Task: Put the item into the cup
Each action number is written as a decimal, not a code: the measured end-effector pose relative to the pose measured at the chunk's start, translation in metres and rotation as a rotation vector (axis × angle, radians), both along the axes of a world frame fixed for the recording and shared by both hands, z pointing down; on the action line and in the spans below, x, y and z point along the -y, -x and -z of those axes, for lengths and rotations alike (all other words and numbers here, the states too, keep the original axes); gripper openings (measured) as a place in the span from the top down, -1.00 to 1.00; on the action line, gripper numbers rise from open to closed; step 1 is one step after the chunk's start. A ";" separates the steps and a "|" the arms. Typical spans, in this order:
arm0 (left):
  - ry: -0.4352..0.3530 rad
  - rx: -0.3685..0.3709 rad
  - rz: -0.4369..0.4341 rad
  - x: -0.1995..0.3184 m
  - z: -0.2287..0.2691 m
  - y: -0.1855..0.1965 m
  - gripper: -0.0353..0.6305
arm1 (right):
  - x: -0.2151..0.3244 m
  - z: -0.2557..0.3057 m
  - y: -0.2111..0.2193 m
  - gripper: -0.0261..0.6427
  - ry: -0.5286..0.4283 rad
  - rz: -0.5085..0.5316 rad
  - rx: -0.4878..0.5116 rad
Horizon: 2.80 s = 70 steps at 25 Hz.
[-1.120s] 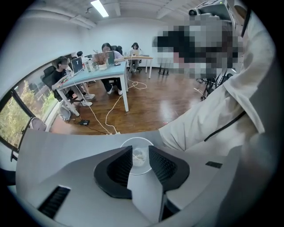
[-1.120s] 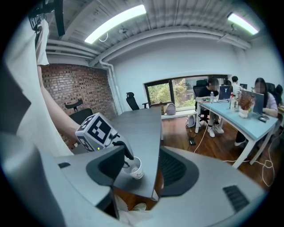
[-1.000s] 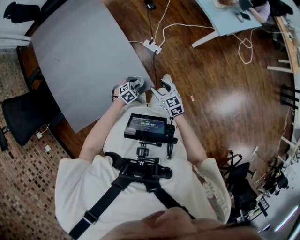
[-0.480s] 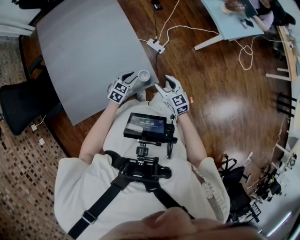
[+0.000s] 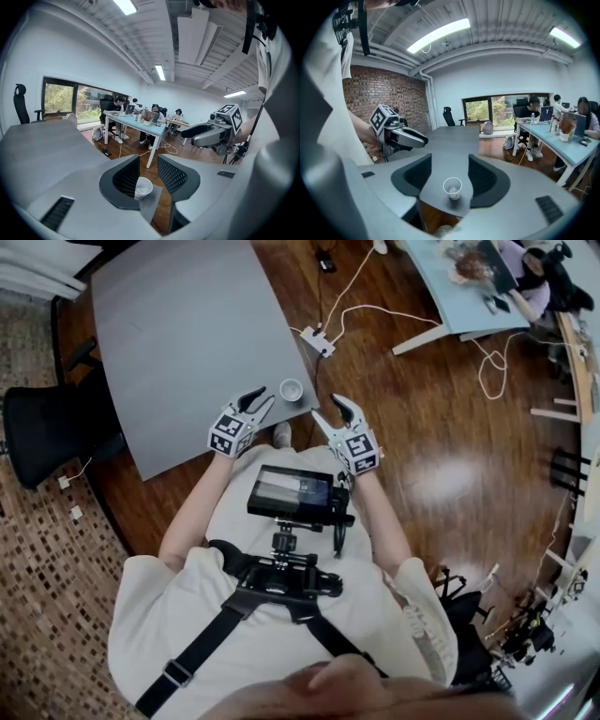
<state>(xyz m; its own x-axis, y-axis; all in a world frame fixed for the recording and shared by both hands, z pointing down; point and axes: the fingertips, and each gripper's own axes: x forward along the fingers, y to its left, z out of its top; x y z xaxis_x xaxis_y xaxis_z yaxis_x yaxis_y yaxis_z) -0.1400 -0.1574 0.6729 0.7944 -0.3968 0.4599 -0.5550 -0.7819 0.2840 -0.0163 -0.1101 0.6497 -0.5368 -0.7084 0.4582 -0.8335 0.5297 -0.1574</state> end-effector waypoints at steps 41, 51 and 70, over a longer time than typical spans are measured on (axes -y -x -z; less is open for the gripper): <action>-0.054 -0.065 0.289 -0.284 0.079 -0.067 0.53 | -0.259 0.082 -0.114 0.14 -0.087 -0.048 0.129; -0.029 -0.067 0.289 -0.280 0.074 -0.044 0.53 | -0.264 0.078 -0.089 0.14 -0.086 -0.047 0.120; 0.024 -0.005 0.299 -0.286 0.031 -0.027 0.54 | -0.269 0.040 -0.079 0.14 -0.079 -0.065 0.052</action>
<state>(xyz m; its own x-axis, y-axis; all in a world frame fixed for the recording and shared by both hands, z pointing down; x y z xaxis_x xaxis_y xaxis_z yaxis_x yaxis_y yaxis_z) -0.1127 0.1289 0.6422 0.6464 -0.6022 0.4686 -0.7579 -0.5772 0.3038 0.0628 0.1587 0.6095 -0.5098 -0.7753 0.3729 -0.8584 0.4870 -0.1612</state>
